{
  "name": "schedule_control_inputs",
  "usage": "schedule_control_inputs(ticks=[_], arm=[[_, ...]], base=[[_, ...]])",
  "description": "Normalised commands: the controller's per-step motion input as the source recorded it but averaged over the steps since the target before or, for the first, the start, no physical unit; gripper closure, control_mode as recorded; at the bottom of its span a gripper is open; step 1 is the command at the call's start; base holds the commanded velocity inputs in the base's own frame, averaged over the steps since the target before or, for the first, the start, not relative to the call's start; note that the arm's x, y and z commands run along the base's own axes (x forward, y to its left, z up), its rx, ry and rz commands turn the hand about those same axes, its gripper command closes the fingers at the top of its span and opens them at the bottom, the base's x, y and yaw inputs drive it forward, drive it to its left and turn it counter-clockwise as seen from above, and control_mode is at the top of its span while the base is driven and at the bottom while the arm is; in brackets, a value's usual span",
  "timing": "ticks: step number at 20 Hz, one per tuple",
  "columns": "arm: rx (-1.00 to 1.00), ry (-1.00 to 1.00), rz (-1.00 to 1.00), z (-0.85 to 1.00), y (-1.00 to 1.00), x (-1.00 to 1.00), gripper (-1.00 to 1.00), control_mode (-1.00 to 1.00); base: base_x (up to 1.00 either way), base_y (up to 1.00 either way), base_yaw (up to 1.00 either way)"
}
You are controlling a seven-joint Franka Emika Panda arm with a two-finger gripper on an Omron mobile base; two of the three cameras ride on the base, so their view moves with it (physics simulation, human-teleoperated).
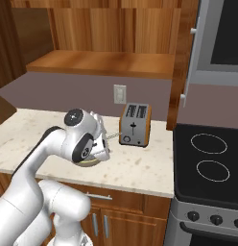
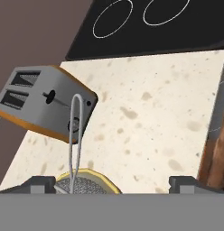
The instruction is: Open the cabinet and setup a tea strainer by placing it in the bowl upright.
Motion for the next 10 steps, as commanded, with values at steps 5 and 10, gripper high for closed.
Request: schedule_control_inputs(ticks=[5, 10], arm=[[0.05, 0.0, 0.0, 0.0, 0.0, 0.1, -1.0, -1.0], [0.08, 0.0, 0.0, 0.0, 0.0, 0.31, -1.0, -1.0]], base=[[0.0, 0.0, 0.0], [0.0, 0.0, 0.0]])
